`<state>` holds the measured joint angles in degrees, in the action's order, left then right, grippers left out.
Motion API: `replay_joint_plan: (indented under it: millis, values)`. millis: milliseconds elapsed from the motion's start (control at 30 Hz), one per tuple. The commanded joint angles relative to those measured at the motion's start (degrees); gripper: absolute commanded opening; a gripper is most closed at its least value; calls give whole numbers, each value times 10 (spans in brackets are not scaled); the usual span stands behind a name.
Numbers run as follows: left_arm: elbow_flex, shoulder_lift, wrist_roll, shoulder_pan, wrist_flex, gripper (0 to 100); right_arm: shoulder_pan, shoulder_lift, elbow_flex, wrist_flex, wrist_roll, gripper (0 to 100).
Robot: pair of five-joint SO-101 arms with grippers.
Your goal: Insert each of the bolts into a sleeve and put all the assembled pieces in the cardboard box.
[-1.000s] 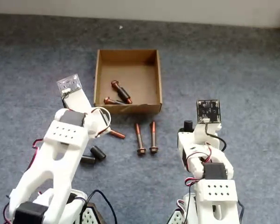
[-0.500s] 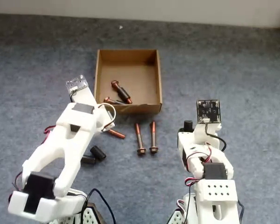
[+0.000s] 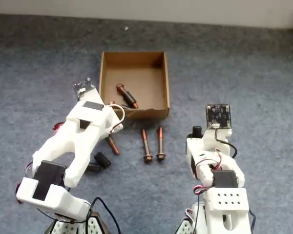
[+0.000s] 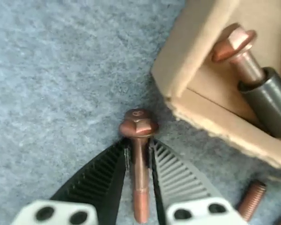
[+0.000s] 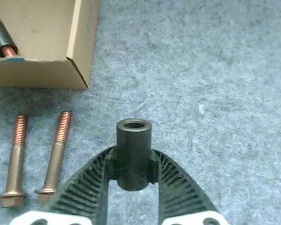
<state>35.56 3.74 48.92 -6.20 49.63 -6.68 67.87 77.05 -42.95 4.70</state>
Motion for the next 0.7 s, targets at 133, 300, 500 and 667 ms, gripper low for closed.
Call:
replay_joint_plan:
  millis: [133, 300, 500, 667]
  values:
    - [-20, -33, 6, 2, -3, 5, 2, 11, -4, 18, -3, 5]
    - [-12, -164, 6, 2, 17, 5, 2, 13, -4, 17, -3, 5]
    - [-10, -318, -1, 1, 26, 5, 2, 14, -4, 15, -3, 5]
    - [0, -407, -53, -11, 23, 5, 3, 15, -9, 9, -3, 5]
